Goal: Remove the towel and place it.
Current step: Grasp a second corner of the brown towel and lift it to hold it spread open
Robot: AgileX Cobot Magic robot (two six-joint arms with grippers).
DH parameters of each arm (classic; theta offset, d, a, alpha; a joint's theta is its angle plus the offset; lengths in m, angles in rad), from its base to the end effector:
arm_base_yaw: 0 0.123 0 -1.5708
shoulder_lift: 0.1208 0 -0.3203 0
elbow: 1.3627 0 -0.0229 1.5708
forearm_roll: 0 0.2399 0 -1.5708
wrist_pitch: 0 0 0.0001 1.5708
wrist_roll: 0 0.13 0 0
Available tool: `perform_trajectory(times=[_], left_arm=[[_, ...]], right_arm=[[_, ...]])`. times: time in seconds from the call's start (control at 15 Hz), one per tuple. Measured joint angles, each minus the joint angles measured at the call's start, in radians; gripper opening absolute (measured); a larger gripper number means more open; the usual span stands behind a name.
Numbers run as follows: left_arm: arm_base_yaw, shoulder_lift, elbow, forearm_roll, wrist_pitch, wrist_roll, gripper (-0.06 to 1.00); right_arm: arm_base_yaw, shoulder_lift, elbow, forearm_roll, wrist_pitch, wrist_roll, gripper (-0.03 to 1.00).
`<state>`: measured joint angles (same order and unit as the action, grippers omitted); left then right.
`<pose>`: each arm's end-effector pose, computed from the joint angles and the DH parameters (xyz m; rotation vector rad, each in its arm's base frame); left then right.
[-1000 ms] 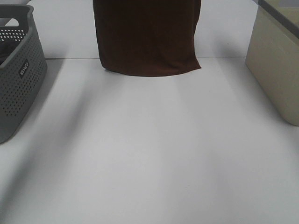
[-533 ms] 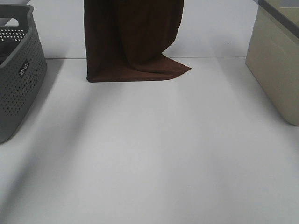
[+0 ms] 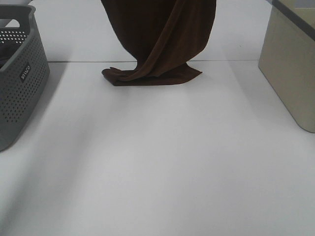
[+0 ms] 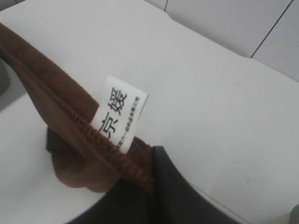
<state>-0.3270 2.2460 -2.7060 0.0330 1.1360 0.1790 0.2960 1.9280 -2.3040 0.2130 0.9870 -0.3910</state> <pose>0.5030 -0.1665 0.4193 0.5383 2.0912 -0.0451 0.4363 0.1570 0.4722 -0.6863 1.9648 0.1991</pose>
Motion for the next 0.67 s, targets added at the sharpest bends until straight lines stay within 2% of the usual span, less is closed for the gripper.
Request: perform_trajectory(times=[0.13, 0.33, 0.47, 0.67], left_arm=[[0.0, -0.054, 0.0, -0.007, 0.062, -0.023, 0.0], [0.0, -0.109, 0.03, -0.044, 0.073, -0.041, 0.0], [0.0, -0.206, 0.199, -0.049, 0.073, -0.052, 0.0], [-0.025, -0.413, 0.5, -0.056, 0.075, -0.063, 0.0]], right_arm=[[0.0, -0.047, -0.001, 0.059, 0.111, 0.004, 0.01], [0.0, -0.061, -0.001, 0.072, 0.22, 0.007, 0.01], [0.0, -0.074, 0.015, 0.082, 0.225, 0.043, 0.01], [0.0, -0.189, 0.194, 0.144, 0.229, 0.068, 0.01]])
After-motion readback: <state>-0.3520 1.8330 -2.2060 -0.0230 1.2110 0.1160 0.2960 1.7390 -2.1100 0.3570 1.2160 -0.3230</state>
